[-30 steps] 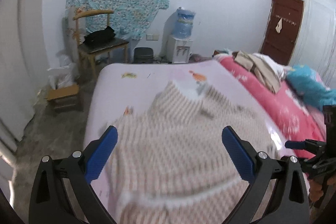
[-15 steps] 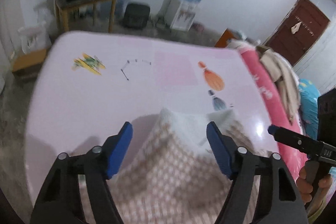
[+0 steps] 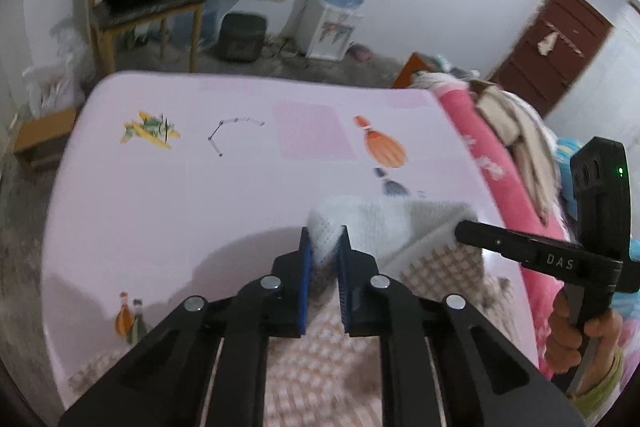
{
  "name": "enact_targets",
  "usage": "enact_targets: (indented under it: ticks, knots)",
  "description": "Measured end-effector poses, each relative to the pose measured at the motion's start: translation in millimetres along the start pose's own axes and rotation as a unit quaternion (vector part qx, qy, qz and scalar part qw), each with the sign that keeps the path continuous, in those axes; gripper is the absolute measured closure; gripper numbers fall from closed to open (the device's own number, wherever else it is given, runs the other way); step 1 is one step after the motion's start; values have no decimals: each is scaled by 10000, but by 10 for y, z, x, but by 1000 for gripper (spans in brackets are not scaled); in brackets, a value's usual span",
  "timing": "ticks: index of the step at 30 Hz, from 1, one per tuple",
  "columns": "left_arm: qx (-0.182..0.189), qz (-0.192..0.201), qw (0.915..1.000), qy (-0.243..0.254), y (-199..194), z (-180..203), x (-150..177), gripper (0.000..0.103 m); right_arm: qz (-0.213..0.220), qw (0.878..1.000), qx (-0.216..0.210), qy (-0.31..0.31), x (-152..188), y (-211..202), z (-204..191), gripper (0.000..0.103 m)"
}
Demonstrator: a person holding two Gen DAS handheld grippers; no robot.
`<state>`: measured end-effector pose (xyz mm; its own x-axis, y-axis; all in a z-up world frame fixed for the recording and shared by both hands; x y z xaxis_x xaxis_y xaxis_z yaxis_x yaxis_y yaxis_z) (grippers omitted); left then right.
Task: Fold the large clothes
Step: 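Lift the collar edge with both grippers and fold it toward the hem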
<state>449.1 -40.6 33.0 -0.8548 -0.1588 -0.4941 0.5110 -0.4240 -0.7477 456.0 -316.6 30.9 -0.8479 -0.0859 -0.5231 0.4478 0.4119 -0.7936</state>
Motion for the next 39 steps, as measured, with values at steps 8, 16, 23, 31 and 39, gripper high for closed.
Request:
enact_targets:
  ticks: [8,16,23,31,39]
  knots:
    - [352,230,9967,698,-836,116,685,92,225,9953,351,-875,666,-604,-516,83]
    - [310,-71,9962,816,-1003,-84,1491,87,1284,9846,-490,-1083,832,-1362,-855,50]
    - [548,-34,9981,277,-1142,-268,1685,84,108,9945,-909,-518,958,-317,-797,69]
    - [804,388,9960,24,-1385,-363,1484,83,-648,9927,-654,-779,1478,117,-930,70]
    - [71,-252,9996,-118,-417,-346,1085,84,-217,9954,-313,-876,1064,63,-1020,70]
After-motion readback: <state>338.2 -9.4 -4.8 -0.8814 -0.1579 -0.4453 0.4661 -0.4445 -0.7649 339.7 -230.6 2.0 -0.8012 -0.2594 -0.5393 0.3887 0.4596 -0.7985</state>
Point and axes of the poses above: each gripper's, at about its wrist camera, not at the fingertips, and y roughly the way its jaws point, z to its right, x to its underside, the point moved 2 cm from there along y, roughly the way its jaws point, and after that the axes turned 13 degrees about -y, right-handed, at the moved point
